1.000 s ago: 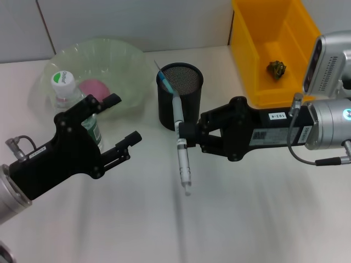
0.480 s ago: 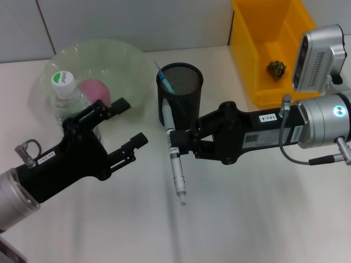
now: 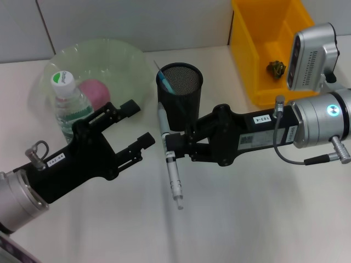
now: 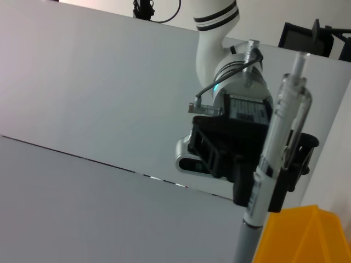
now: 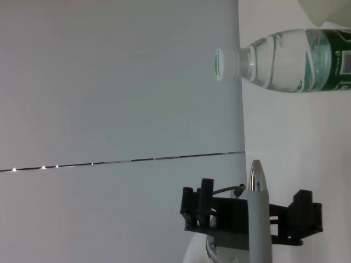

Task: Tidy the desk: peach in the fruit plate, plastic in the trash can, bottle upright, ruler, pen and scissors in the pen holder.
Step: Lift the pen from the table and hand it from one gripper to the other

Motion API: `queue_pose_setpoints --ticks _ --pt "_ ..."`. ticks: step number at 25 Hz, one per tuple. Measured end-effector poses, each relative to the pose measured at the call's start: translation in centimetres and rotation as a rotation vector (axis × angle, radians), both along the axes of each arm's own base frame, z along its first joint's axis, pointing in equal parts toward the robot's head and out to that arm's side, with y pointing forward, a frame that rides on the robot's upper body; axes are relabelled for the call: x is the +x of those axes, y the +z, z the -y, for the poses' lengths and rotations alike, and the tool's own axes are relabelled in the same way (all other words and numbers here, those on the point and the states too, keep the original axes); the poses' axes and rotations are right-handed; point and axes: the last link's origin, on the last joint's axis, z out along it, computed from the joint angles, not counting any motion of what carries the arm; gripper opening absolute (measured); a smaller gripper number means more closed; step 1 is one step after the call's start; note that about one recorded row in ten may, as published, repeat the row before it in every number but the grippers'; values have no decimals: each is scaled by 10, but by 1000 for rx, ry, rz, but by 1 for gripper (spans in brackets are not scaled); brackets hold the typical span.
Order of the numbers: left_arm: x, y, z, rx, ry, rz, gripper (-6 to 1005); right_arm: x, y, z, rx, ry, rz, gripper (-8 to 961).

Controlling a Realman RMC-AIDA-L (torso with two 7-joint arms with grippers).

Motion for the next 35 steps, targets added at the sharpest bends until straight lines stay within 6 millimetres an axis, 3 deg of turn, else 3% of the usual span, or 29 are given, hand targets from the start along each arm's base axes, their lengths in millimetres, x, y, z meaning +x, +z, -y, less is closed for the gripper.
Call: queue_pose_setpoints --ticks 35 --pt "9 -9 6 5 -97 -32 603 -6 -6 6 -80 79 61 123"
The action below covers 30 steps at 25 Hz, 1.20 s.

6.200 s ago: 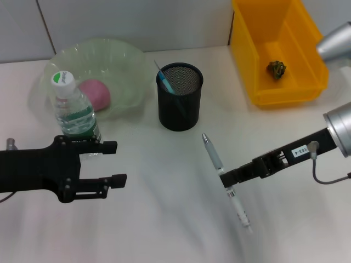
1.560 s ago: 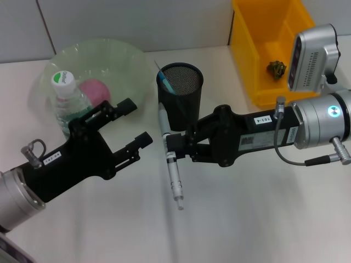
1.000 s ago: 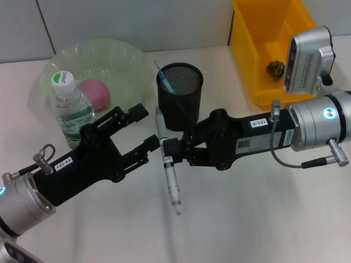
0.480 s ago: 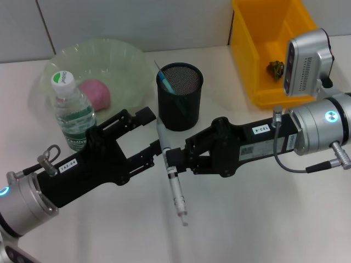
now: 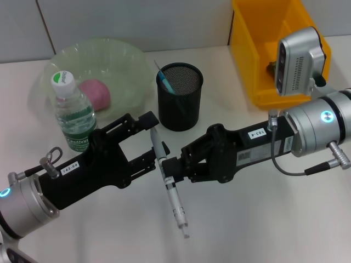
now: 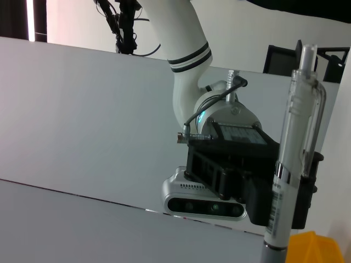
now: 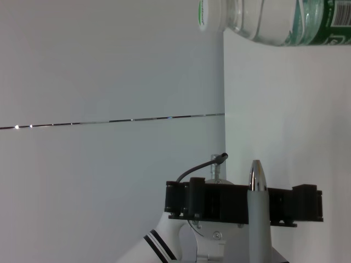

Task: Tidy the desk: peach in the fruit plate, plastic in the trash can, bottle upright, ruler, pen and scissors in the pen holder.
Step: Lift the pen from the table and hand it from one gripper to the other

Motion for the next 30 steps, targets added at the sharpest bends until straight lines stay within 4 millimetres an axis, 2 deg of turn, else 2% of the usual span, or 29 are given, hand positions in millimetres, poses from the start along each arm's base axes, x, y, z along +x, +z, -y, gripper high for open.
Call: queue_pose_setpoints --ticks 10,15,30 --pt "0 0 0 17 -9 -8 601 1 0 -2 4 -8 8 124" --pt "0 0 0 17 -9 -6 413 1 1 -2 4 -10 10 124" --pt "0 0 1 13 -9 -5 397 -1 1 -4 8 -11 9 124"
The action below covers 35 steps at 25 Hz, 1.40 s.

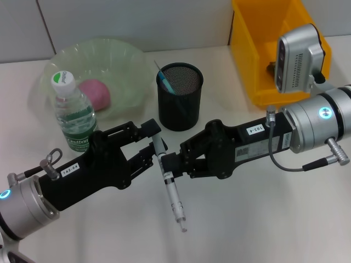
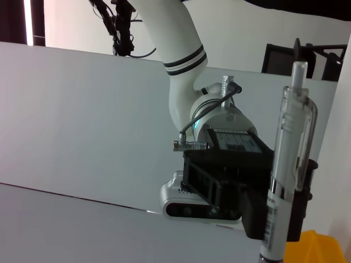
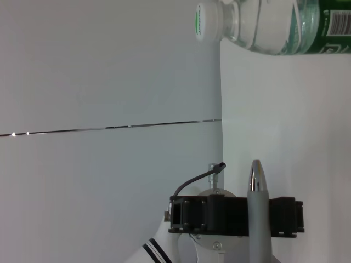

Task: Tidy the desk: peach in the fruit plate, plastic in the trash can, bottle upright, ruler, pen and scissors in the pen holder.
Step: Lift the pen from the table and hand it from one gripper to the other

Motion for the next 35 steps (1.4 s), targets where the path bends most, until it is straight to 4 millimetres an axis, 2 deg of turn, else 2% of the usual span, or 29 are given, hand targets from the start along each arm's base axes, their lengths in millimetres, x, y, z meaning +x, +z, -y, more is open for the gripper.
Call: queue_pose_setpoints --ticks 11,15,29,35 --pt "-1 -1 3 7 -12 -9 385 -2 -2 0 -7 7 1 123" --pt "-1 -1 3 6 -13 -10 283 -2 -2 1 -7 6 0 123" --pt "-1 -2 4 -1 -17 -15 142 -2 -3 2 -10 7 -7 124" --pt "-1 -2 4 2 -21 -16 144 -2 -2 1 1 4 -17 123"
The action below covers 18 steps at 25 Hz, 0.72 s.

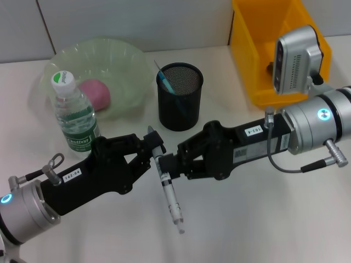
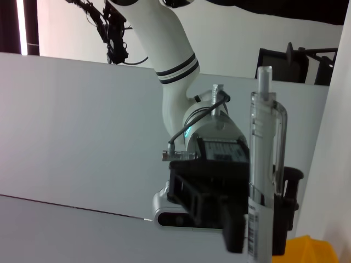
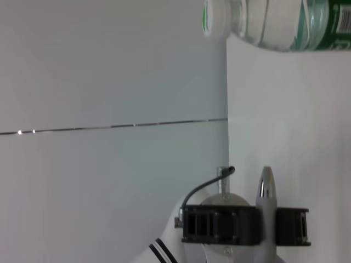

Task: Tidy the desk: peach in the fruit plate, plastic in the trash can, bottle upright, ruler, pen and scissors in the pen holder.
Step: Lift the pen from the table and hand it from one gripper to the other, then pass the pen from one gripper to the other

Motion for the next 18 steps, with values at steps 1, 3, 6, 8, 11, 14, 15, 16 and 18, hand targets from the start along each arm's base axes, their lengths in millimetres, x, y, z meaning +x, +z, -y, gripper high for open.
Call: queue_pose_setpoints --ticks 1,3,6,8,11,14,15,16,18 --pt "0 0 0 1 -3 -2 144 0 1 -1 6 -2 -1 130" --pt "-1 -1 1 2 -5 -6 145 0 2 -1 10 -4 -1 145" --pt "-1 -1 1 1 -5 -6 145 0 1 -1 8 -1 1 247" --pt "-1 -1 1 2 -5 -6 146 -1 1 -1 5 3 3 369" --pt "-1 -1 1 3 -5 -6 147 -1 1 0 -2 10 3 474" --pt "0 0 0 6 3 -1 148 2 1 2 -8 12 8 579" --pt "0 1 -1 4 8 3 148 3 2 3 -11 13 12 580" --pt "0 1 -2 -1 15 7 148 6 4 4 -12 16 16 581" --pt "1 2 -4 -15 33 20 149 9 8 6 -8 27 23 583"
